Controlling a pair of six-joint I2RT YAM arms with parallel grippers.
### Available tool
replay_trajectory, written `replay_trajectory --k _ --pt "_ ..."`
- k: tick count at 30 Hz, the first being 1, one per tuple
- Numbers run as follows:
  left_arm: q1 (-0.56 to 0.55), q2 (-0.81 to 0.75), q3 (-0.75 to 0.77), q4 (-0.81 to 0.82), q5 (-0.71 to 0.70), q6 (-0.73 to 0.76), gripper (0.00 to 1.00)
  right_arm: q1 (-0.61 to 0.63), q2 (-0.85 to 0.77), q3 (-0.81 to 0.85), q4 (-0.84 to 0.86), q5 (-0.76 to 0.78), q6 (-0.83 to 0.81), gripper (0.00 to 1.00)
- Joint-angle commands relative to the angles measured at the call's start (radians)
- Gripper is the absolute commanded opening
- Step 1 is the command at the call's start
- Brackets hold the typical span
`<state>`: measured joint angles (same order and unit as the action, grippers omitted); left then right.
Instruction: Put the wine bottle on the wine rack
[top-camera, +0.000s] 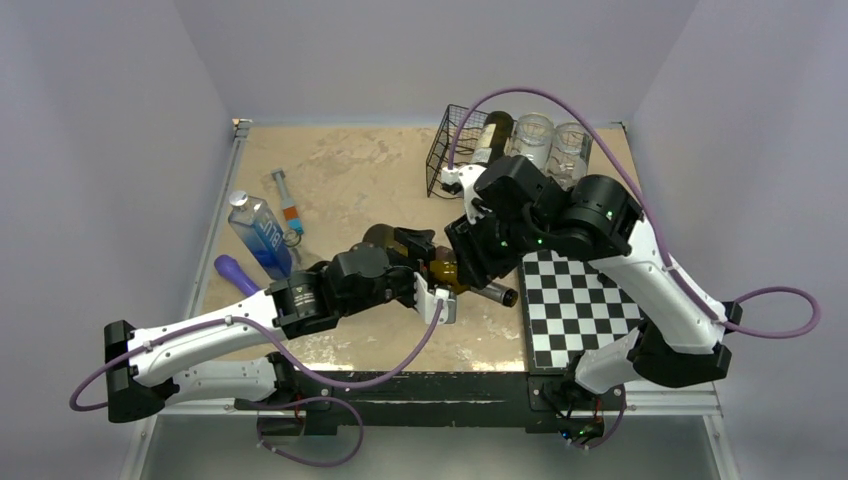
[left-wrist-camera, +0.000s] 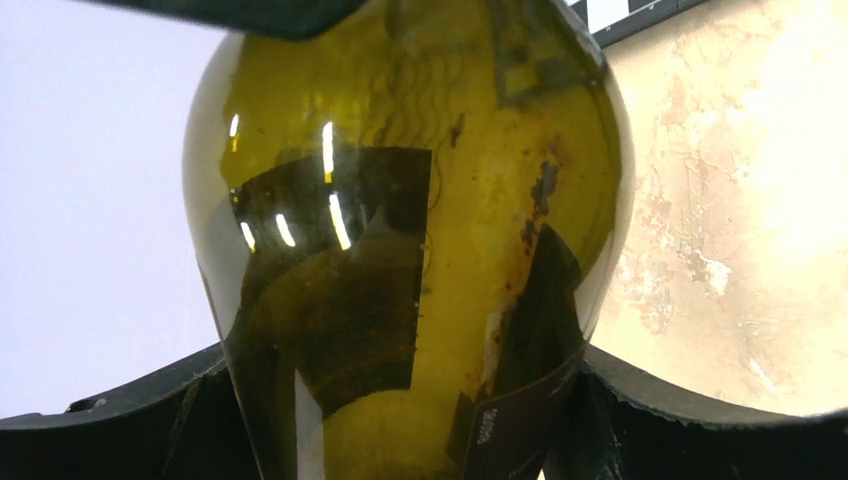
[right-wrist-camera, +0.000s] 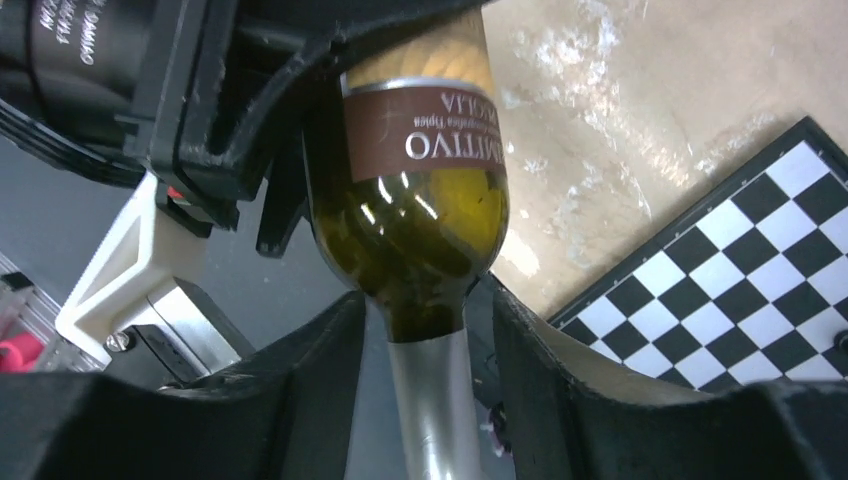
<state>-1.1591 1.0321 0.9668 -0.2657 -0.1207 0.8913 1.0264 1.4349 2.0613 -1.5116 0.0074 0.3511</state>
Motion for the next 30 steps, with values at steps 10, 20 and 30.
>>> replay_trajectory --k 10,20,30 --pt "-0.005 -0.023 -0.029 0.232 -0.108 0.155 0.00 0.002 -0.021 -0.139 0.002 -0.080 -0.022 0.63" --pt "-0.004 -0.038 -0.039 0.246 -0.106 0.138 0.00 0.001 0.016 -0.162 0.048 -0.122 -0.018 0.58" --pt "0.008 -0.049 -0.011 0.244 -0.122 0.084 0.00 0.002 0.015 -0.198 0.068 -0.121 0.002 0.56"
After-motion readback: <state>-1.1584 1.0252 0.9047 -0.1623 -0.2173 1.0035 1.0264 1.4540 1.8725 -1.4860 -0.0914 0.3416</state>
